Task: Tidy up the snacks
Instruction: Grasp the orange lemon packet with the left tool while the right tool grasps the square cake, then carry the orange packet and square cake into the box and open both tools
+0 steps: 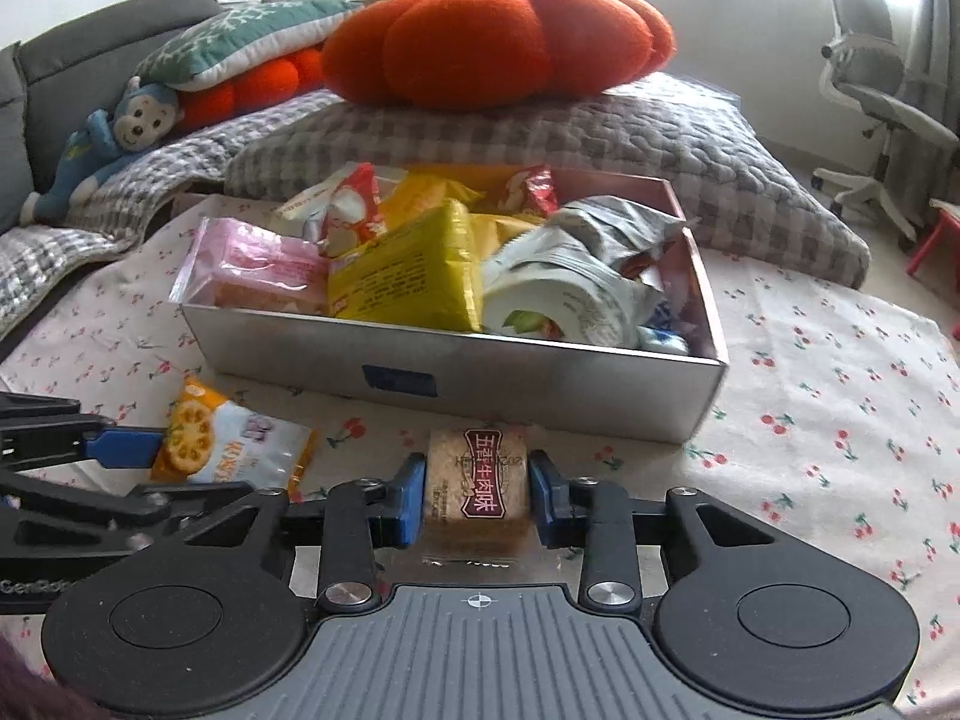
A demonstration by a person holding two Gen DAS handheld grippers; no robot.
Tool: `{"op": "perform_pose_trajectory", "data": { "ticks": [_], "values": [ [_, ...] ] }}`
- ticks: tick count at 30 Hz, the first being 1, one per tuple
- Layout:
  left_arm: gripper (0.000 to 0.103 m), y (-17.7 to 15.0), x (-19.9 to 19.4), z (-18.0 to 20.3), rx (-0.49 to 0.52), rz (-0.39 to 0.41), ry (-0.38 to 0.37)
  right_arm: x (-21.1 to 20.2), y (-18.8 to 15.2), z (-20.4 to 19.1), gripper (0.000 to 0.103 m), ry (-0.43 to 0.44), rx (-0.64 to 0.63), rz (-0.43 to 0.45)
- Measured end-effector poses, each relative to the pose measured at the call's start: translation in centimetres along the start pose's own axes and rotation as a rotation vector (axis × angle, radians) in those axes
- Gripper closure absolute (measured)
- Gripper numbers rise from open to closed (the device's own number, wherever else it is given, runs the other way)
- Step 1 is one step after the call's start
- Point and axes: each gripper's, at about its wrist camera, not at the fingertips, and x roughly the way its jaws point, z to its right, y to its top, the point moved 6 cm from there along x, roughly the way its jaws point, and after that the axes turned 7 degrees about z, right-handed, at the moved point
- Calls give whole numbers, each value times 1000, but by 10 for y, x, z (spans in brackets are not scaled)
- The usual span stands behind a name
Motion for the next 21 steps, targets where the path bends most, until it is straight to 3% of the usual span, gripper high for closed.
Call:
{"op": "perform_pose_trajectory", "data": {
  "ticks": [9, 13, 18, 19, 21],
  "values": [
    [67, 0, -6, -2, -47, 21, -31, -12, -7, 24, 70, -55, 35, 2],
    [92, 3, -7, 0, -55, 28, -54, -16, -9, 26, 70, -60, 35, 0],
    [93, 1, -4, 0, -72, 15, -61, -19, -9, 27, 70, -62, 34, 0],
    [90, 1, -3, -1, -77, 13, -59, -20, -10, 27, 70, -63, 35, 0],
    [72, 1, -2, -6, -117, 15, -53, -20, -10, 27, 70, -62, 36, -3]
  ]
}}
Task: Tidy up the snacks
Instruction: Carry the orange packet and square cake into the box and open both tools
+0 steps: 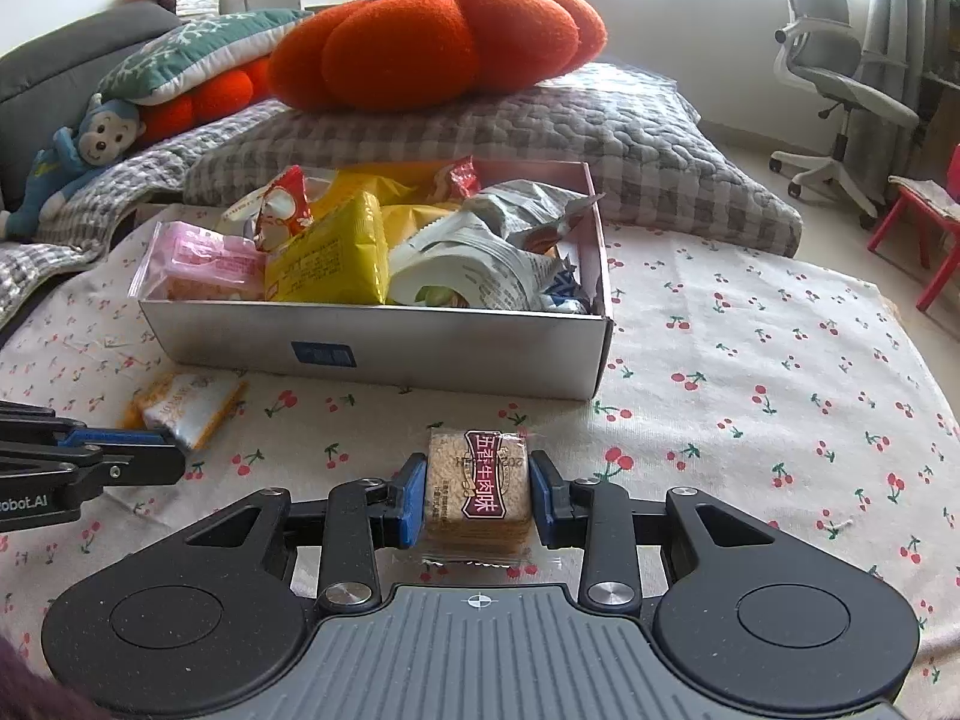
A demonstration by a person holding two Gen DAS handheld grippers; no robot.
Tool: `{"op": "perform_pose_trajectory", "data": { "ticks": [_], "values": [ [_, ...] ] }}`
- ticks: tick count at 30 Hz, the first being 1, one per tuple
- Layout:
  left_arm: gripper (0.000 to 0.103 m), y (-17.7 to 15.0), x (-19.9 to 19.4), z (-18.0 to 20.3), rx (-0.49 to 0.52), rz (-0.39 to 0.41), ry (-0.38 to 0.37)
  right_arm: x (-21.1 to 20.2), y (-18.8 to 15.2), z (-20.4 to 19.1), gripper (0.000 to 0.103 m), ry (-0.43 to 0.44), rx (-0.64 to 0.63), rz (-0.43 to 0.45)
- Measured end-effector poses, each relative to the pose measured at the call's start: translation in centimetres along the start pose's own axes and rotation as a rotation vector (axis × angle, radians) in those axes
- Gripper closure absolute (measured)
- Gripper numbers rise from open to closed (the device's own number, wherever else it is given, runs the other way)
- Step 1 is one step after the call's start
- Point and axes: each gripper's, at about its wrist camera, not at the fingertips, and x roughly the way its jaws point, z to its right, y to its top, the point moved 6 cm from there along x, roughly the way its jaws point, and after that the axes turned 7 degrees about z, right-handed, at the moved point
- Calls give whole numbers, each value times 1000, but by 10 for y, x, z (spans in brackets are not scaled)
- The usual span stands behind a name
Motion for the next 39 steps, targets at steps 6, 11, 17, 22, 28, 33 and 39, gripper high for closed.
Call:
{"op": "perform_pose_trajectory", "data": {
  "ticks": [6, 11, 17, 22, 28, 33, 39],
  "values": [
    [27, 5, -1, -15, -108, 11, 101, 2, 0, -2, 70, 5, 10, -5],
    [10, 4, 11, -15, 0, 17, 220, 6, 3, -4, 70, 7, 21, -5],
    [11, 5, 20, -16, 84, 46, 245, 9, 5, -8, 70, 14, 17, -5],
    [33, 12, 21, -17, 83, 63, 245, 10, 6, -7, 70, 17, 23, -6],
    [48, 11, 16, -18, 79, 69, 239, 10, 6, -6, 70, 12, 26, -5],
    [52, 11, 12, -17, 75, 67, 232, 6, 8, -6, 70, 14, 20, 2],
    [52, 11, 2, -9, 68, 72, 192, -1, 12, -4, 71, 17, 26, 20]
  ]
}}
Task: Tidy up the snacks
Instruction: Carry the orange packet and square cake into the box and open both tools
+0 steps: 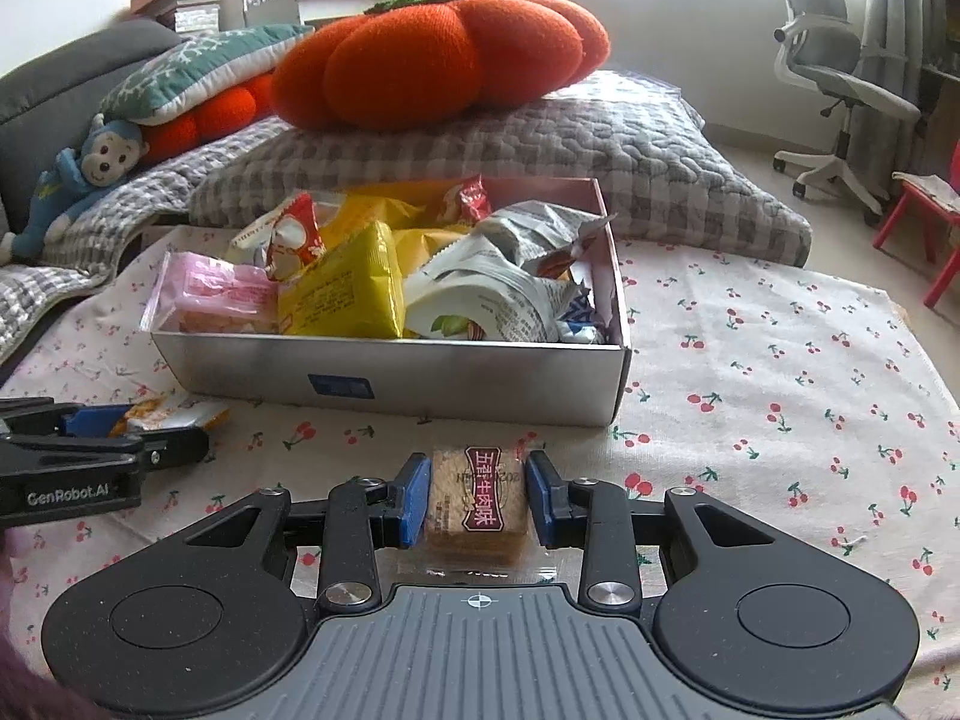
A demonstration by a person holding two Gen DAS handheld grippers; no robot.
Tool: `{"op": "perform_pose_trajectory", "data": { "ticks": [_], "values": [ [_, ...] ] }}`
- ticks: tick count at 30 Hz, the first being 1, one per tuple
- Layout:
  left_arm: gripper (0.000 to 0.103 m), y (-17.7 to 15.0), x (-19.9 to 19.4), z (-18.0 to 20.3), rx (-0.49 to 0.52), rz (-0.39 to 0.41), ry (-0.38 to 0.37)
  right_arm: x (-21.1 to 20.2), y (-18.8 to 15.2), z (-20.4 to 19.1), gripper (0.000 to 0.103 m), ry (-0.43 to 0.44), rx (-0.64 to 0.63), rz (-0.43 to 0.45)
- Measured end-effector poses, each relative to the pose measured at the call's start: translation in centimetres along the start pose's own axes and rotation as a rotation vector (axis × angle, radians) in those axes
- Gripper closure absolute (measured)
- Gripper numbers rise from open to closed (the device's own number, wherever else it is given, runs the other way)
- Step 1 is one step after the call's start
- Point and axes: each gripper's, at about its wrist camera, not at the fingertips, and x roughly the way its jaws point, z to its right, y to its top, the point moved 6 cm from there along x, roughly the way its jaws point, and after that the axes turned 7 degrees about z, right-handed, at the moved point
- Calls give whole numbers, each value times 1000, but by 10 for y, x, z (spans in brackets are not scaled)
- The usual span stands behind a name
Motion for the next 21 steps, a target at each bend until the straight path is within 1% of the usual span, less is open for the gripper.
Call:
{"op": "perform_pose_trajectory", "data": {
  "ticks": [6, 12, 17, 21],
  "values": [
    [52, 5, -15, 12, 7, 23, -46, -8, 4, 1, 71, 2, 7, 15],
    [52, 16, -28, 23, 11, 59, -89, -21, 16, 7, 71, 12, 44, 46],
    [52, 33, -33, 34, 25, 98, -113, -30, 38, 13, 71, 20, 96, 92],
    [52, 47, -28, 42, 74, 126, -115, -33, 57, 18, 71, 27, 120, 127]
  ]
}}
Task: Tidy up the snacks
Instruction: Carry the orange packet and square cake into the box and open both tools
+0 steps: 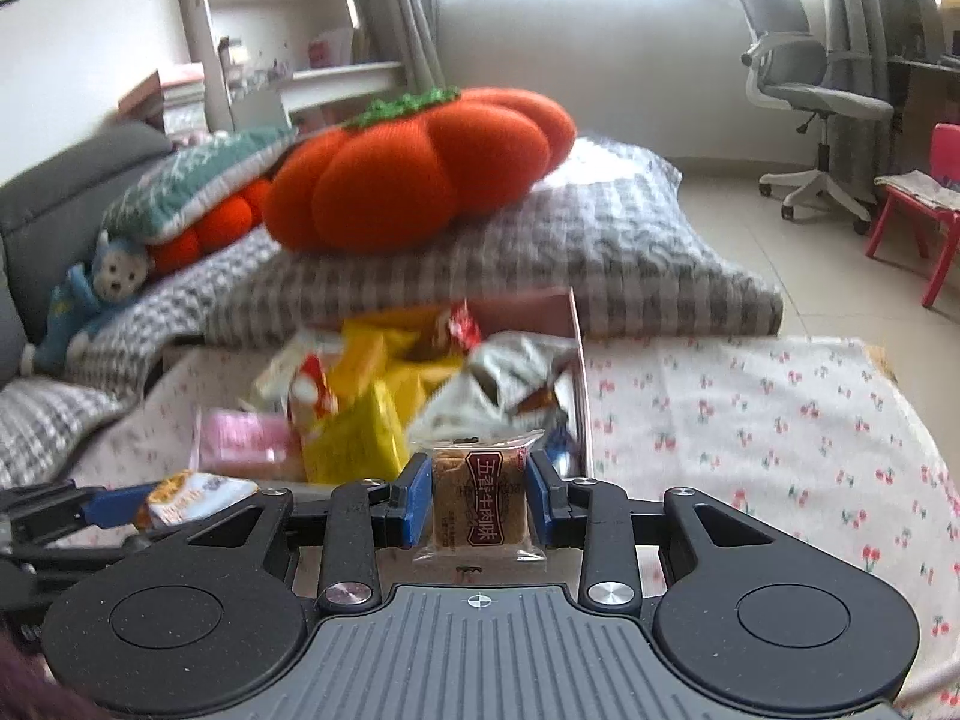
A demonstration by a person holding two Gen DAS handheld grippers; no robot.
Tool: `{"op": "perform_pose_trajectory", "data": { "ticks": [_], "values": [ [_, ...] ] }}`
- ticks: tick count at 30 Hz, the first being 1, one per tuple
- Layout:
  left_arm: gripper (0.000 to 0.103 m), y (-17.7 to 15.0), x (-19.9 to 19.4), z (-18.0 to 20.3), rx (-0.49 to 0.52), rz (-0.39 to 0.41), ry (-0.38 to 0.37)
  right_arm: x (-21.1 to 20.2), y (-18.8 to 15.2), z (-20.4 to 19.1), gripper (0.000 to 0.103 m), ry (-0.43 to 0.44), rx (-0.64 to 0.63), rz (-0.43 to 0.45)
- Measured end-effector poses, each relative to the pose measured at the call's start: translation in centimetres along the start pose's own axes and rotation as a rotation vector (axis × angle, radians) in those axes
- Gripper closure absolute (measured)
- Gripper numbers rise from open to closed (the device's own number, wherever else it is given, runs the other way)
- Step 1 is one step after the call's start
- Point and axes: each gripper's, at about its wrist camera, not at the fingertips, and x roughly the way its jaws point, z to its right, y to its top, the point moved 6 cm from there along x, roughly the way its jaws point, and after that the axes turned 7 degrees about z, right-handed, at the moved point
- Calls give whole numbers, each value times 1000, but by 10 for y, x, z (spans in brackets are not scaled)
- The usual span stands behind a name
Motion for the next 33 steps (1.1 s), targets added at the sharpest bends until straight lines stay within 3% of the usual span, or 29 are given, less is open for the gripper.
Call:
{"op": "perform_pose_trajectory", "data": {
  "ticks": [13, 33],
  "values": [
    [52, 44, 64, 7, 3, 6, 10, 54, 40, 16, 71, -20, 114, 17],
    [50, 47, 106, 1, 32, -53, 26, 140, 75, 22, 71, -74, 168, 20]
  ]
}}
